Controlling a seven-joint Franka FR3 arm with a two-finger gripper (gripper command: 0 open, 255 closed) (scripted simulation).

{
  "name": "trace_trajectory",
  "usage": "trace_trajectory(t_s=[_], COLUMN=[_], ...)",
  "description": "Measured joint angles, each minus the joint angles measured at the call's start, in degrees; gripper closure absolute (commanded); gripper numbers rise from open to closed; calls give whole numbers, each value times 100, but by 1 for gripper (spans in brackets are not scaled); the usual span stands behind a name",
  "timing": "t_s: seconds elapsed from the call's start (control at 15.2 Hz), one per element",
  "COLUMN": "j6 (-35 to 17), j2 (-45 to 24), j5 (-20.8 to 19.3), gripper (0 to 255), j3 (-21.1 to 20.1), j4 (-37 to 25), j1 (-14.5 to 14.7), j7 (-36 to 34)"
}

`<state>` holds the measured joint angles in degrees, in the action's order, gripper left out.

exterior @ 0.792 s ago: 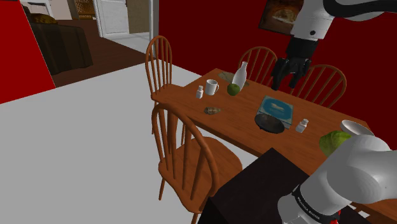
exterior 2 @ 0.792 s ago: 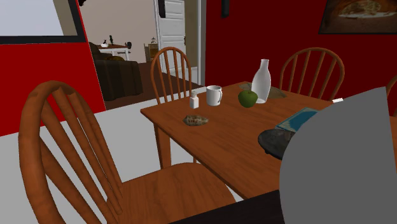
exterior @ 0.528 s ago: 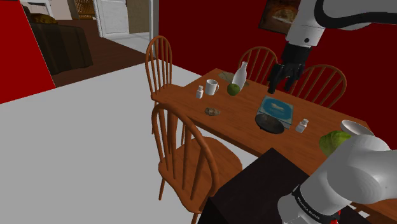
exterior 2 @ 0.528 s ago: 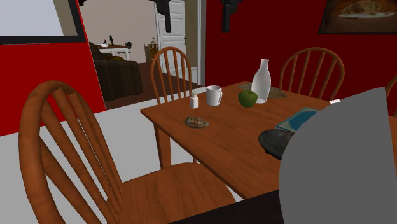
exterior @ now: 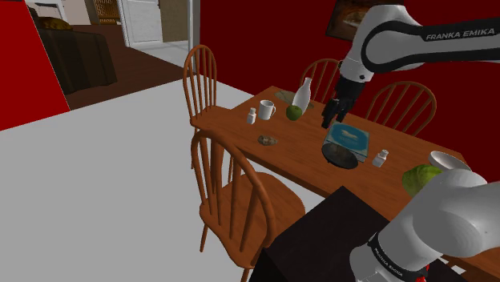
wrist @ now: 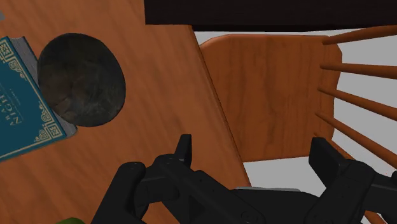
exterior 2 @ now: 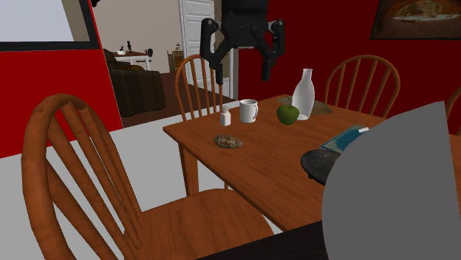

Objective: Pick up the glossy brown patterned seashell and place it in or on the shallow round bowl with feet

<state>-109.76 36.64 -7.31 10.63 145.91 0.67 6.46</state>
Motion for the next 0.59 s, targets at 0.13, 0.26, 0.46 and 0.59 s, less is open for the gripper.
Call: trace_trajectory(t_s=[0.13, 0.26, 0.46, 0.59], j6=[-532, -994, -1730, -2206], j2=[-311, -659, -1303, -1726], j5=[-69, -97, -93, -30], gripper=[0, 0, 0, 0], j3=[163, 302, 585, 760], j4=[123, 121, 53, 5], j1=[52, 127, 232, 319], j7=[296, 587, 1127, 1505])
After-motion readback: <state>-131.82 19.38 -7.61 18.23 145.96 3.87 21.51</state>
